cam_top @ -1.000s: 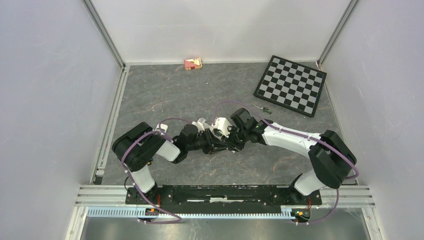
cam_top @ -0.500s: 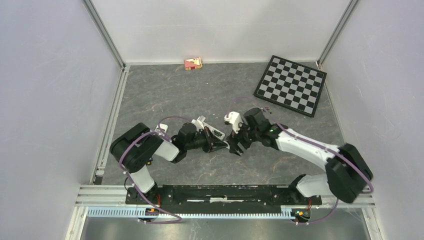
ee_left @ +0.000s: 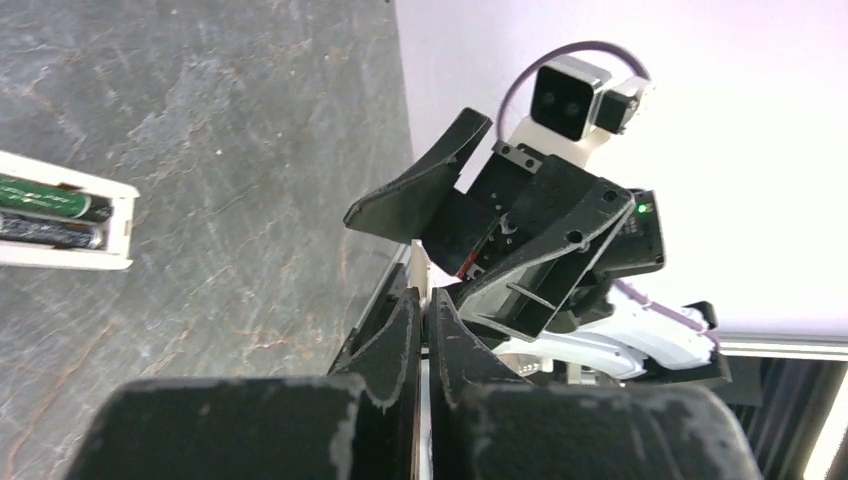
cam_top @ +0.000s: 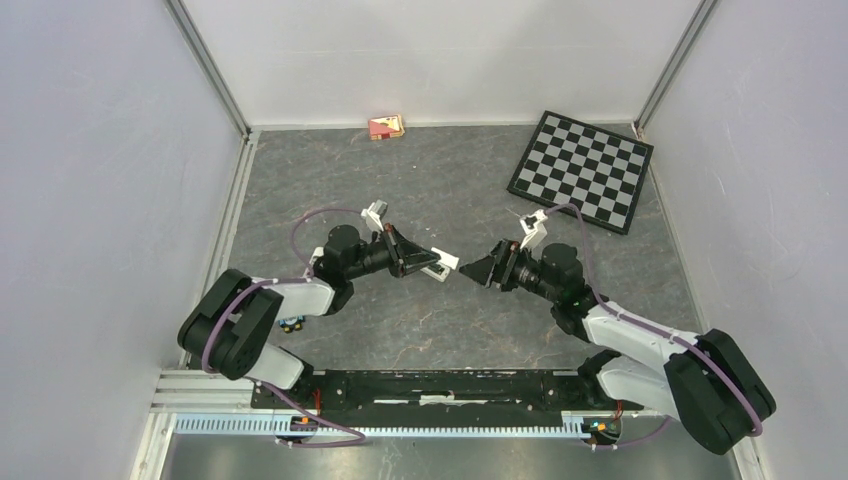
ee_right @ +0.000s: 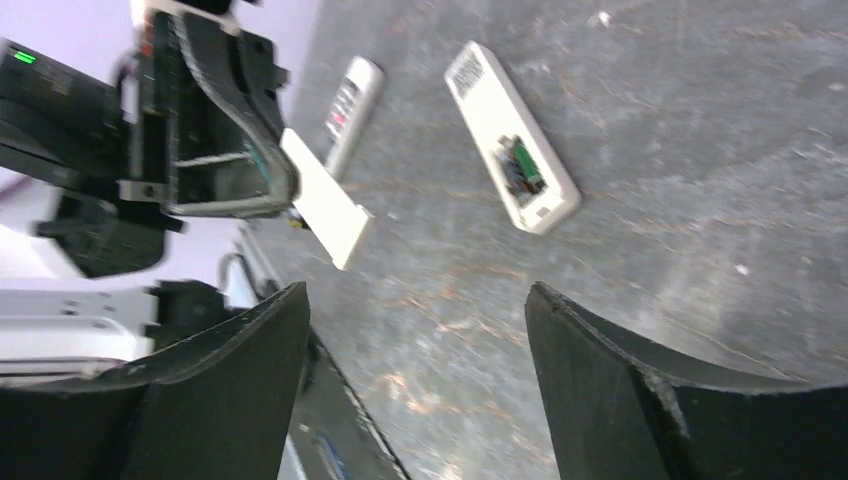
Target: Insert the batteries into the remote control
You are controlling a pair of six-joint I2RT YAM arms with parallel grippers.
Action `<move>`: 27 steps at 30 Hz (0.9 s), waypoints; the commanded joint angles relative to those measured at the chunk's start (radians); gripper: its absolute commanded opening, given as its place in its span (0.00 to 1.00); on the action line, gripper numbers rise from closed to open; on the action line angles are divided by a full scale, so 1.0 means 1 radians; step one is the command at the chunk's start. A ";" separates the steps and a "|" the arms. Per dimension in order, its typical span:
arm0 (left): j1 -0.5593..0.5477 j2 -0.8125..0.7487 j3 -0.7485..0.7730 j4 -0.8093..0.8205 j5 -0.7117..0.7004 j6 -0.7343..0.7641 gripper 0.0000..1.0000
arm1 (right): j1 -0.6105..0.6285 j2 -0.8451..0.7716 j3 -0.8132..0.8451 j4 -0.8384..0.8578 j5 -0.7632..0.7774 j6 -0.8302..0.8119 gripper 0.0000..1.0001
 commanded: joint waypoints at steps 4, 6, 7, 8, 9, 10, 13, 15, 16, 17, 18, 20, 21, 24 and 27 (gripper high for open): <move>0.024 -0.045 0.057 0.052 0.099 -0.132 0.02 | 0.010 0.022 -0.039 0.516 -0.012 0.313 0.74; 0.025 -0.052 0.059 0.052 0.104 -0.142 0.02 | 0.014 0.052 -0.039 0.577 -0.025 0.350 0.71; 0.025 -0.055 0.060 0.059 0.105 -0.152 0.02 | 0.018 0.068 -0.034 0.592 -0.030 0.359 0.67; 0.025 -0.057 0.061 0.071 0.109 -0.156 0.02 | 0.023 0.082 -0.028 0.590 -0.033 0.369 0.65; 0.025 -0.062 0.063 0.072 0.110 -0.161 0.02 | 0.027 0.094 -0.026 0.594 -0.035 0.374 0.62; 0.025 -0.065 0.063 0.075 0.108 -0.164 0.02 | 0.031 0.106 -0.023 0.597 -0.037 0.377 0.59; 0.025 -0.072 0.066 0.075 0.103 -0.160 0.02 | 0.042 0.122 -0.025 0.603 -0.029 0.383 0.54; 0.025 -0.070 0.067 0.076 0.104 -0.159 0.02 | 0.048 0.129 -0.020 0.602 -0.028 0.380 0.55; 0.025 -0.071 0.067 0.077 0.103 -0.158 0.02 | 0.050 0.134 -0.018 0.603 -0.032 0.381 0.54; 0.026 -0.070 0.066 0.078 0.103 -0.157 0.02 | 0.052 0.140 -0.015 0.607 -0.036 0.384 0.53; 0.027 -0.071 0.065 0.079 0.102 -0.156 0.02 | 0.055 0.146 -0.012 0.612 -0.039 0.387 0.53; 0.027 -0.070 0.066 0.080 0.103 -0.154 0.02 | 0.059 0.153 -0.015 0.620 -0.034 0.396 0.45; 0.027 -0.069 0.066 0.078 0.103 -0.153 0.02 | 0.061 0.154 -0.019 0.630 -0.030 0.401 0.41; 0.027 -0.069 0.064 0.078 0.106 -0.149 0.02 | 0.060 0.155 -0.032 0.653 -0.019 0.415 0.25; 0.027 -0.074 0.061 0.077 0.111 -0.140 0.04 | 0.061 0.157 -0.043 0.658 0.005 0.425 0.09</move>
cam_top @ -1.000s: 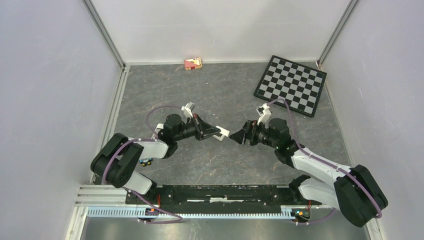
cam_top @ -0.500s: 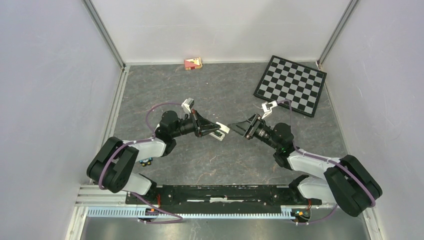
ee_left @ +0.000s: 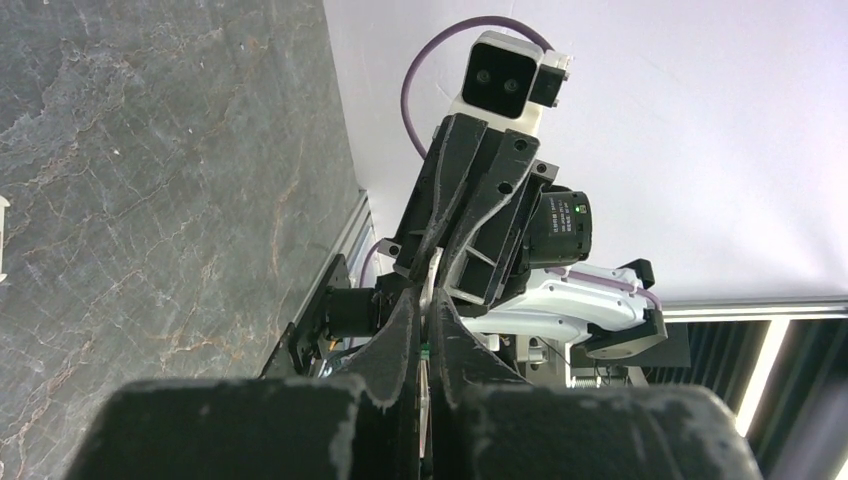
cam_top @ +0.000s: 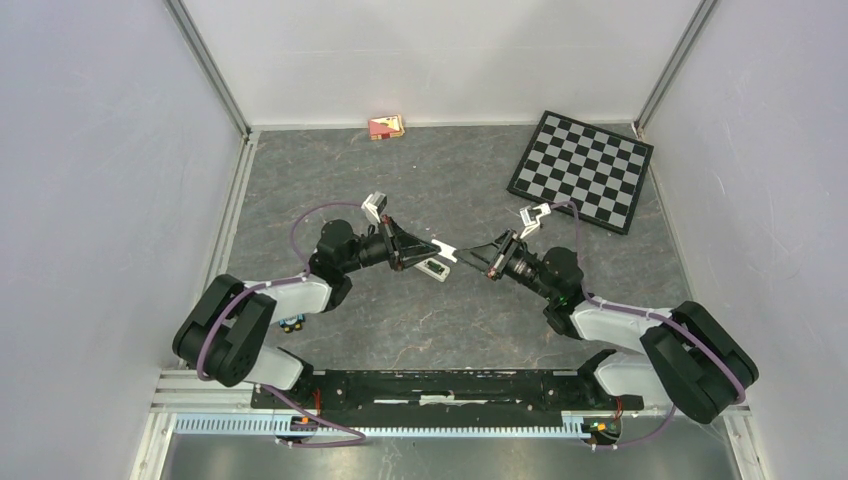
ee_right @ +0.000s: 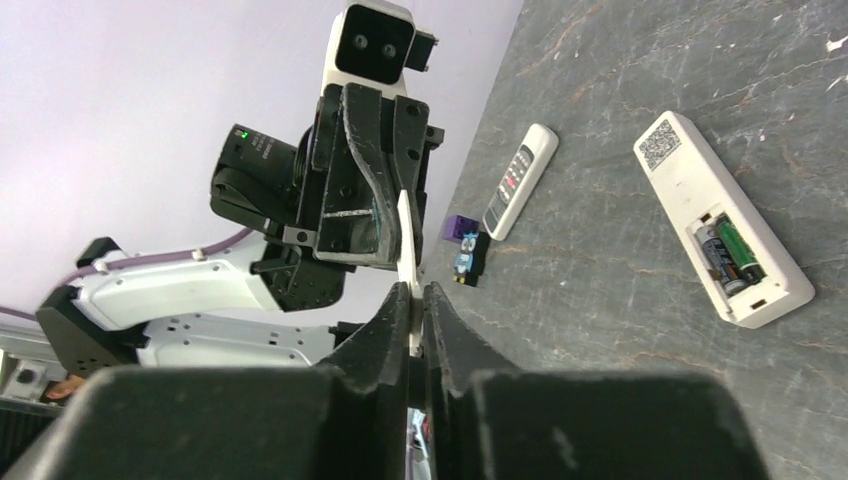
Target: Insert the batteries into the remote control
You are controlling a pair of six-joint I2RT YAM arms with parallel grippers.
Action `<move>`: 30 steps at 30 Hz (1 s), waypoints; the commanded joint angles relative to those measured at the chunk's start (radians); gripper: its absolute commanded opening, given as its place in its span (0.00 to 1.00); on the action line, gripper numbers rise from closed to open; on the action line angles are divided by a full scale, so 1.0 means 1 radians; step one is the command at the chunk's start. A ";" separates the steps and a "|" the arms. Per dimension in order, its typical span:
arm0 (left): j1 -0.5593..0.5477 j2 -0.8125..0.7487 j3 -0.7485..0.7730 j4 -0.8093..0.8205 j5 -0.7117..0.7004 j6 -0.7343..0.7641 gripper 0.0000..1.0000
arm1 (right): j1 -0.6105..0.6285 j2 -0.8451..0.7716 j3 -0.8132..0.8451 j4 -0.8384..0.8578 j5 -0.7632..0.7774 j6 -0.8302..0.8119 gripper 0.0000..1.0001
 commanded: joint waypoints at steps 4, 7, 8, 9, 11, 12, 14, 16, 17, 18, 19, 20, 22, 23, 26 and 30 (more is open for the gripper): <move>0.002 -0.049 0.015 -0.026 0.017 0.034 0.30 | 0.012 0.008 -0.013 0.101 0.045 0.033 0.00; 0.019 -0.082 0.005 -0.137 0.000 0.108 0.65 | 0.031 0.003 -0.009 0.038 0.095 0.003 0.00; 0.029 -0.094 0.005 -0.208 -0.007 0.149 0.76 | 0.042 0.002 -0.002 -0.008 0.113 -0.009 0.00; 0.043 -0.111 0.004 -0.273 -0.026 0.186 0.86 | 0.051 0.005 0.007 -0.048 0.134 -0.024 0.00; 0.074 -0.146 0.001 -0.443 -0.089 0.276 1.00 | 0.072 0.018 0.008 -0.095 0.178 -0.030 0.00; 0.093 -0.161 0.002 -0.527 -0.118 0.326 1.00 | 0.082 0.028 0.004 -0.097 0.197 -0.029 0.00; 0.121 -0.193 0.014 -0.666 -0.189 0.410 1.00 | 0.098 0.056 0.006 -0.115 0.223 -0.017 0.00; 0.130 -0.218 0.042 -0.809 -0.311 0.484 1.00 | 0.114 0.089 0.008 -0.107 0.244 -0.004 0.00; 0.135 -0.226 0.062 -0.871 -0.382 0.511 1.00 | 0.120 0.108 0.012 -0.106 0.253 0.000 0.00; 0.137 -0.229 0.076 -0.902 -0.447 0.531 1.00 | 0.122 0.126 0.017 -0.105 0.255 0.001 0.00; 0.139 -0.228 0.085 -0.924 -0.500 0.542 1.00 | 0.127 0.142 0.022 -0.100 0.258 0.004 0.00; 0.142 -0.222 0.089 -0.923 -0.546 0.543 1.00 | 0.128 0.162 0.029 -0.091 0.257 0.007 0.00; 0.146 -0.191 0.095 -0.877 -0.587 0.544 1.00 | 0.128 0.189 0.039 -0.086 0.246 0.004 0.00; 0.149 -0.172 0.105 -0.851 -0.598 0.542 1.00 | 0.128 0.197 0.043 -0.092 0.238 0.003 0.00; 0.159 -0.071 0.152 -0.774 -0.566 0.554 0.95 | 0.126 0.210 0.051 -0.116 0.205 -0.015 0.00; 0.166 0.063 0.226 -0.740 -0.545 0.562 0.88 | 0.098 0.225 0.044 -0.117 0.151 -0.023 0.00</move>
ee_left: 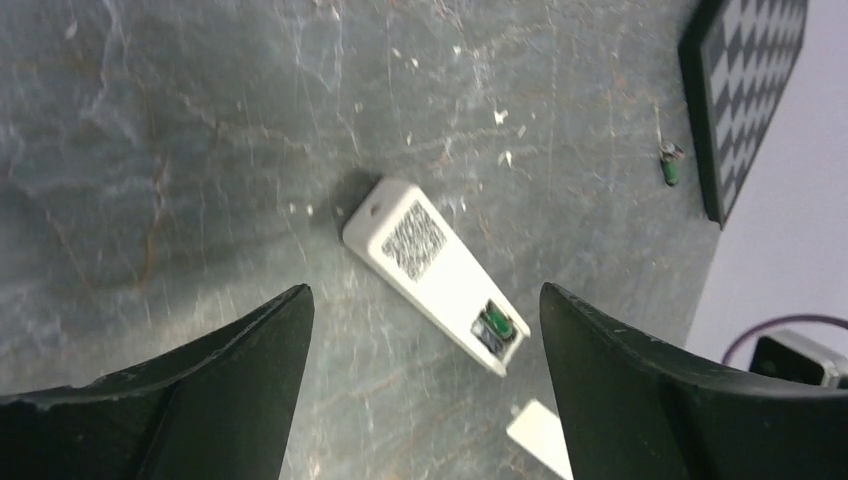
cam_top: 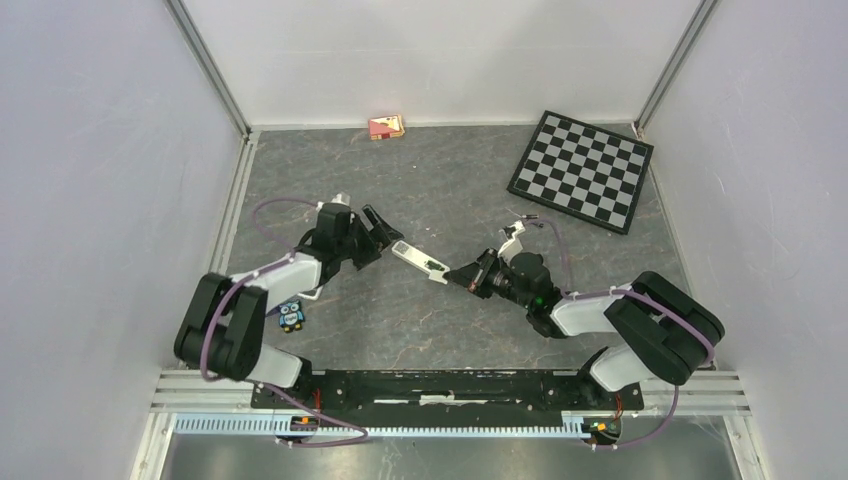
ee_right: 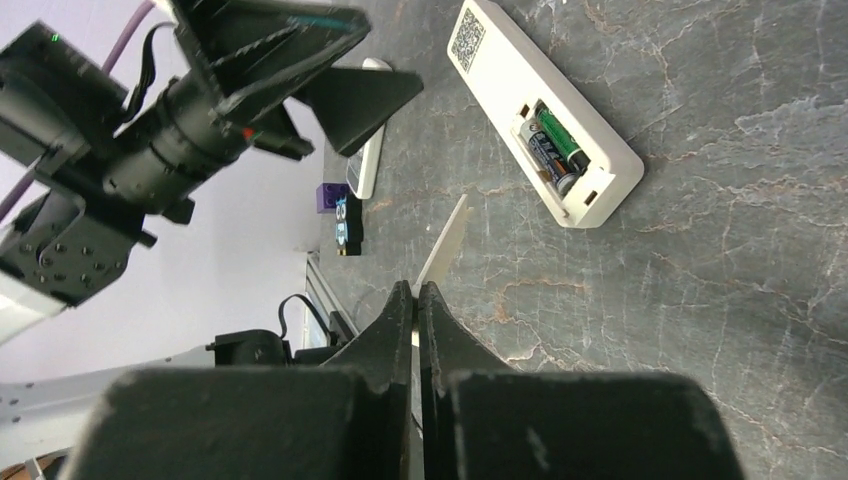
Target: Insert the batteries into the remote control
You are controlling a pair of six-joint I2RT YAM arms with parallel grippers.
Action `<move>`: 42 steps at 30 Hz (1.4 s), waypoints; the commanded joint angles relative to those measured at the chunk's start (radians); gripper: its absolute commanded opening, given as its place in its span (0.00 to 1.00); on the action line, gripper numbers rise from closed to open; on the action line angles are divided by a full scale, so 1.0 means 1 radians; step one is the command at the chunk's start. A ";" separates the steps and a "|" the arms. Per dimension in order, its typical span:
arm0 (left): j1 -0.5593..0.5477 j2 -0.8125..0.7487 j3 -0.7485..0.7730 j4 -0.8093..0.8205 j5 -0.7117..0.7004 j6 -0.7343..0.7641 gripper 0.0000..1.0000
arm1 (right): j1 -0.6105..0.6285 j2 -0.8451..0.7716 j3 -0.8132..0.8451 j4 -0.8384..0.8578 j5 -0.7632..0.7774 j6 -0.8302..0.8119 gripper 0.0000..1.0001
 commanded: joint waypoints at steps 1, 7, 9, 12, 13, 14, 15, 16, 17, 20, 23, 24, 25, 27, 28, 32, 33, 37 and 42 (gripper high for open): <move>0.007 0.118 0.085 0.100 -0.017 0.062 0.85 | -0.027 0.018 0.023 0.017 -0.059 -0.018 0.00; 0.012 0.264 0.165 0.140 0.024 0.133 0.75 | -0.074 0.031 0.007 0.059 -0.116 -0.017 0.00; 0.022 0.317 0.191 0.155 0.101 0.148 0.73 | -0.085 0.033 0.003 0.075 -0.132 -0.013 0.00; 0.023 0.343 0.171 0.213 0.148 0.150 0.66 | -0.099 0.037 0.001 0.085 -0.147 -0.007 0.00; 0.024 0.341 0.167 0.214 0.151 0.154 0.61 | -0.102 0.040 0.000 0.087 -0.151 -0.002 0.00; 0.024 0.340 0.163 0.212 0.158 0.156 0.58 | -0.105 0.046 0.000 0.090 -0.151 0.004 0.00; 0.024 0.336 0.157 0.213 0.162 0.154 0.56 | -0.108 0.051 0.000 0.096 -0.152 0.012 0.00; 0.024 0.333 0.149 0.212 0.169 0.146 0.55 | -0.112 0.058 0.000 0.107 -0.151 0.018 0.00; 0.023 0.328 0.135 0.214 0.171 0.137 0.53 | -0.115 0.064 0.001 0.112 -0.151 0.026 0.00; 0.024 0.306 0.092 0.224 0.186 0.104 0.52 | -0.123 0.083 0.006 0.138 -0.146 0.042 0.00; 0.024 0.283 0.054 0.224 0.193 0.082 0.52 | -0.126 0.089 0.019 0.142 -0.136 0.034 0.00; 0.024 0.271 0.044 0.219 0.188 0.076 0.51 | -0.128 0.091 0.023 0.140 -0.136 0.030 0.00; 0.025 0.260 0.037 0.212 0.178 0.076 0.52 | -0.130 0.092 0.028 0.137 -0.136 0.023 0.00; 0.024 0.248 0.042 0.182 0.153 0.092 0.54 | -0.134 0.097 0.038 0.127 -0.141 0.017 0.00; 0.024 0.242 0.054 0.166 0.145 0.105 0.54 | -0.136 0.100 0.040 0.128 -0.145 0.015 0.00; 0.026 0.205 0.096 0.049 0.064 0.139 0.65 | -0.145 0.136 0.066 0.134 -0.192 0.012 0.00; 0.026 0.193 0.105 0.016 0.033 0.148 0.68 | -0.149 0.152 0.076 0.138 -0.213 0.013 0.00; 0.027 0.149 0.124 -0.111 -0.098 0.176 0.75 | -0.167 0.191 0.145 0.077 -0.280 -0.033 0.00; 0.028 0.141 0.115 -0.102 -0.035 0.164 0.72 | -0.188 0.206 0.176 0.038 -0.295 -0.067 0.00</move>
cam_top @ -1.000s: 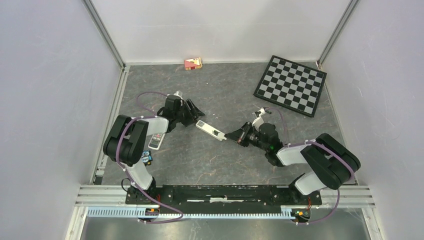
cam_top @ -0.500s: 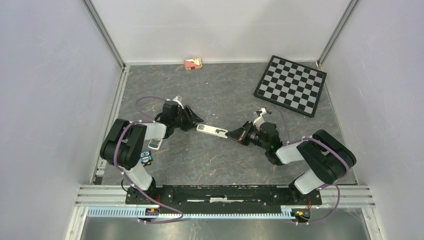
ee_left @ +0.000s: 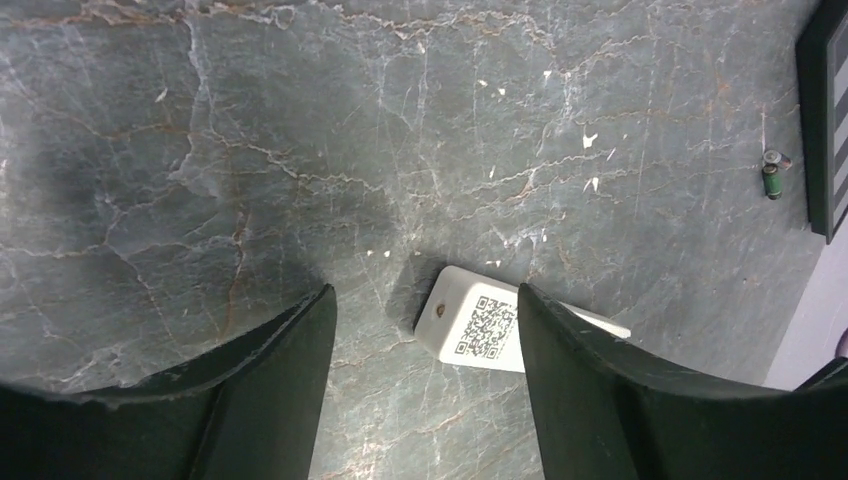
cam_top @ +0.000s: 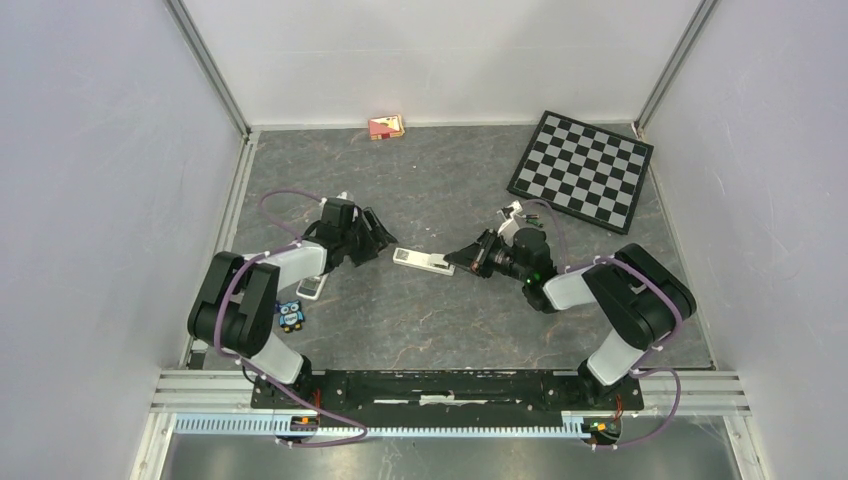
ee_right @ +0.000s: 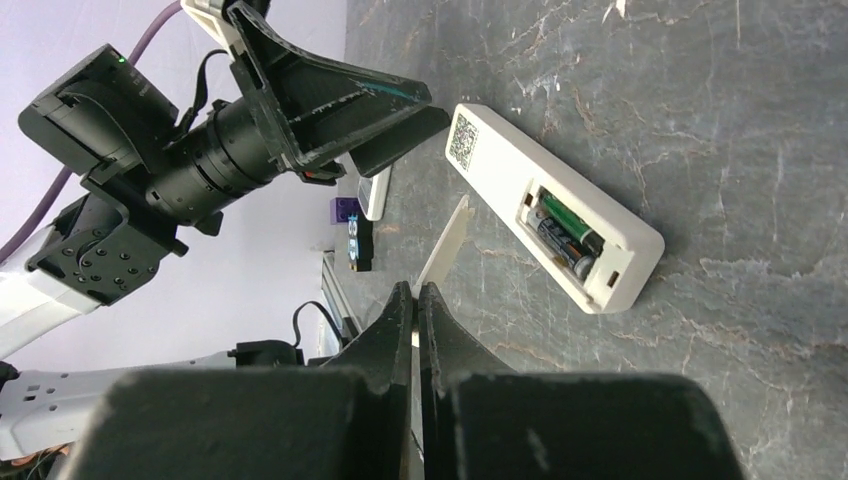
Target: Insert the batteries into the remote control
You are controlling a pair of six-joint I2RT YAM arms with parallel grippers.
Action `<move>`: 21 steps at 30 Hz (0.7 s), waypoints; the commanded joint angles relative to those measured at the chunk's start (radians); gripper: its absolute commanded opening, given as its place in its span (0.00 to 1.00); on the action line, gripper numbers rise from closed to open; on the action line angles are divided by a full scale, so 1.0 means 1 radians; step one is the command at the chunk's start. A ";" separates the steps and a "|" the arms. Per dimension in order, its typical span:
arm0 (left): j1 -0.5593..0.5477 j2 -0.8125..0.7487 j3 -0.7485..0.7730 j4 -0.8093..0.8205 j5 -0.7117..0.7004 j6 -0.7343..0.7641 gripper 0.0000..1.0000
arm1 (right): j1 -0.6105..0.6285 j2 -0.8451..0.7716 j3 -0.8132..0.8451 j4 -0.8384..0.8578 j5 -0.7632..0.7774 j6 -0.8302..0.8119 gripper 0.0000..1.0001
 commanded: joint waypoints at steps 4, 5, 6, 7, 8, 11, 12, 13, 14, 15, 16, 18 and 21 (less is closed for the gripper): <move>0.000 -0.031 0.005 -0.021 0.053 0.035 0.63 | -0.028 0.052 0.093 -0.107 -0.070 -0.059 0.00; 0.000 -0.036 0.001 -0.009 0.071 0.033 0.62 | -0.029 0.058 0.102 -0.124 -0.076 -0.064 0.00; 0.000 -0.040 -0.006 0.005 0.085 0.029 0.60 | -0.032 0.062 0.104 -0.131 -0.079 -0.066 0.00; 0.001 -0.040 -0.009 0.015 0.099 0.028 0.60 | -0.034 0.063 0.105 -0.143 -0.078 -0.069 0.00; 0.000 -0.039 -0.007 0.015 0.108 0.027 0.58 | -0.037 0.065 0.108 -0.149 -0.081 -0.076 0.00; 0.000 -0.037 -0.011 0.017 0.133 0.026 0.55 | -0.045 0.070 0.103 -0.142 -0.086 -0.080 0.00; 0.000 -0.037 -0.014 0.017 0.134 0.027 0.55 | -0.047 0.074 0.104 -0.141 -0.087 -0.078 0.00; 0.000 -0.037 -0.017 0.017 0.136 0.030 0.54 | -0.048 0.079 0.105 -0.132 -0.091 -0.076 0.00; 0.000 -0.036 -0.017 0.017 0.135 0.033 0.53 | -0.050 0.082 0.108 -0.133 -0.093 -0.073 0.00; 0.000 -0.034 -0.018 0.017 0.137 0.034 0.52 | -0.050 0.086 0.112 -0.136 -0.094 -0.072 0.00; 0.000 -0.031 -0.017 0.017 0.145 0.036 0.52 | -0.050 0.088 0.116 -0.136 -0.094 -0.071 0.00; -0.001 -0.022 -0.012 0.017 0.159 0.037 0.50 | -0.051 0.093 0.120 -0.140 -0.092 -0.070 0.00; -0.001 -0.014 -0.010 0.019 0.170 0.037 0.49 | -0.054 0.096 0.119 -0.133 -0.086 -0.071 0.00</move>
